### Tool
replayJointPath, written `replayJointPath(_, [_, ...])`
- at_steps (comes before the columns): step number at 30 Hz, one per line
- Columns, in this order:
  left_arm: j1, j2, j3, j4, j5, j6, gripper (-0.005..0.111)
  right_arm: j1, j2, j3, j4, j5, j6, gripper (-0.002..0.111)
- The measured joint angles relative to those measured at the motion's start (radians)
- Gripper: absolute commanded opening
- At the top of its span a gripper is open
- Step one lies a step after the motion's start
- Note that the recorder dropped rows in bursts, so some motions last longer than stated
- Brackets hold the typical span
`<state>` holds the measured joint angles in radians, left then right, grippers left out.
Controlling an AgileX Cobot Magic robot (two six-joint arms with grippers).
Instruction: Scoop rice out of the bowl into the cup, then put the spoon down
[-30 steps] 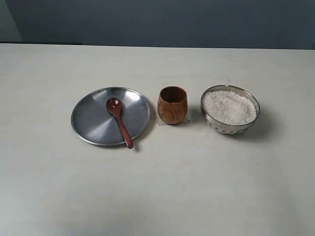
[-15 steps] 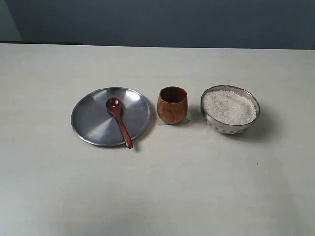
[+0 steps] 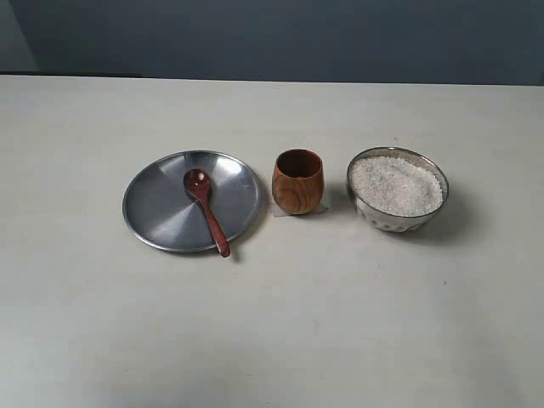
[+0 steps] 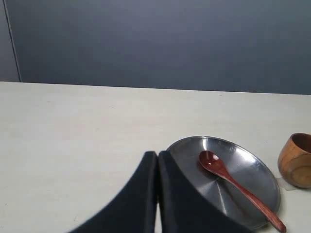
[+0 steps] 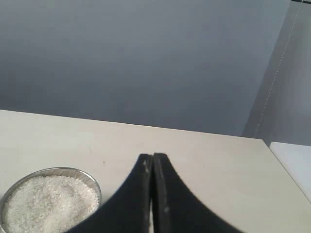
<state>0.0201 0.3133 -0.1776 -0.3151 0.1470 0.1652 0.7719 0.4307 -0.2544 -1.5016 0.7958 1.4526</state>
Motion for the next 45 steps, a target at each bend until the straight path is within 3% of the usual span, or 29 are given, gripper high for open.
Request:
replayJointPath(11, [0.000,0.000,0.011,0.292,-0.019,0.000,0.000,0.000,0.000,0.000,0.000,-0.012,0.000,-0.001])
replayJointPath(24, [0.000,-0.076,0.170,0.349,-0.069,0.000,0.000,0.000,0.000,0.000,0.002,-0.012,0.003,-0.001])
replayJointPath(36, [0.000,-0.178,0.173,0.368,0.081,0.000,0.000,0.000,0.000,0.000,0.002,-0.026,0.003,-0.001])
replayJointPath(45, [0.000,-0.244,0.173,0.373,0.091,0.000,0.000,0.000,0.000,0.000,0.002,-0.030,0.003,-0.001])
